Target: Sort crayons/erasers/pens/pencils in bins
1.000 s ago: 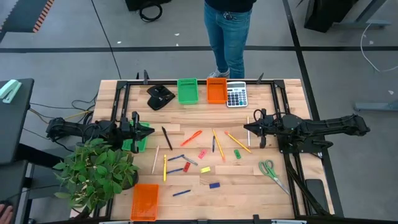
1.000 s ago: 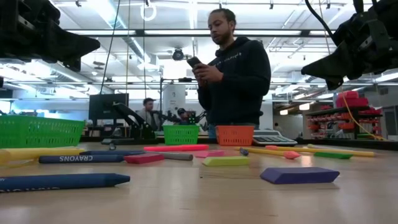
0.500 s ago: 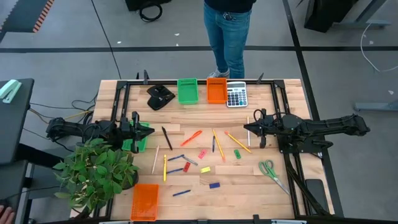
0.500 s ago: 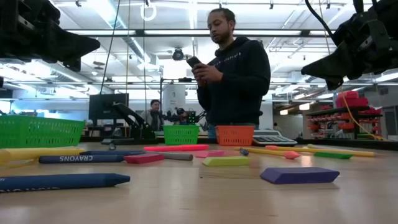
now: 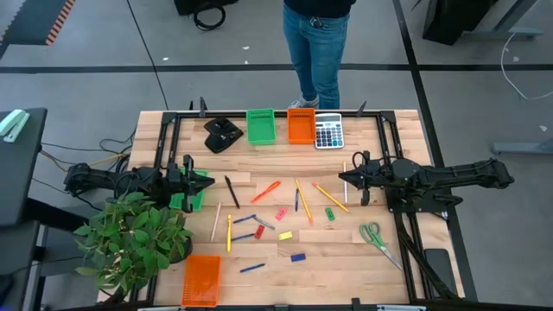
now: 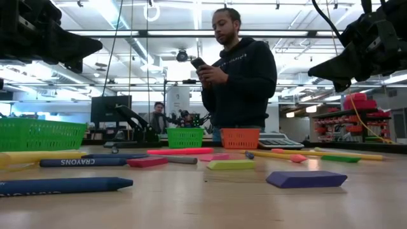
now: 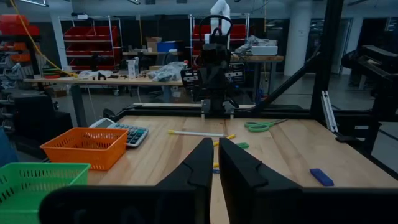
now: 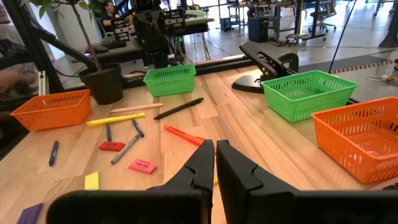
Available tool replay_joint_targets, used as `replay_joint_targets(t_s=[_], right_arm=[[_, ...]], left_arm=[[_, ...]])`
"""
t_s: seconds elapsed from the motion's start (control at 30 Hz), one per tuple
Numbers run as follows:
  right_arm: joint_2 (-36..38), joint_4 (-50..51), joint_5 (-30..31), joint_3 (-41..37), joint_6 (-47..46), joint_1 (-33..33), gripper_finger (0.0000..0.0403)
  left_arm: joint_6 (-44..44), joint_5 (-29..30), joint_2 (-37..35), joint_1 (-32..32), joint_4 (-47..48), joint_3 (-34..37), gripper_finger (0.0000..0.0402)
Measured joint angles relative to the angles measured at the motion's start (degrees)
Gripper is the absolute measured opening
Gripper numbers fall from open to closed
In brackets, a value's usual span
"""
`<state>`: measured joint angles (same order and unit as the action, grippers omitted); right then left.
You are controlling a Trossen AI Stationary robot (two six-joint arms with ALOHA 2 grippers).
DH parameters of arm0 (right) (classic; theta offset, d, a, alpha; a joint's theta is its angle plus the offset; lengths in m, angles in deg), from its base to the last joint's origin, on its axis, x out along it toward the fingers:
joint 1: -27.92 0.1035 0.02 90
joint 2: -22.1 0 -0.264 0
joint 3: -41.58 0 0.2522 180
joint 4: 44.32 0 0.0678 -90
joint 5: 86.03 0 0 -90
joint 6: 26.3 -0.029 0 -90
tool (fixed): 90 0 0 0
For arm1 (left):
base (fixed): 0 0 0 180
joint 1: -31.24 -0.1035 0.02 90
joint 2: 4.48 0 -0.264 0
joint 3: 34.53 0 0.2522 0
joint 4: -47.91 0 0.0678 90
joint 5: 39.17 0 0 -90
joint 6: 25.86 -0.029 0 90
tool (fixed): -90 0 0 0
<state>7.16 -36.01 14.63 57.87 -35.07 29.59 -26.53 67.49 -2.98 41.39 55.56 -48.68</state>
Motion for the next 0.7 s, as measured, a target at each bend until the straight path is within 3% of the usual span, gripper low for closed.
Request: replay_joint_targets(t_s=[0.7], right_arm=[[0.00,0.00,0.01,0.00,0.00,0.02,0.0023]], left_arm=[[0.00,-0.01,-0.01,0.00,0.00,-0.01,0.0035]])
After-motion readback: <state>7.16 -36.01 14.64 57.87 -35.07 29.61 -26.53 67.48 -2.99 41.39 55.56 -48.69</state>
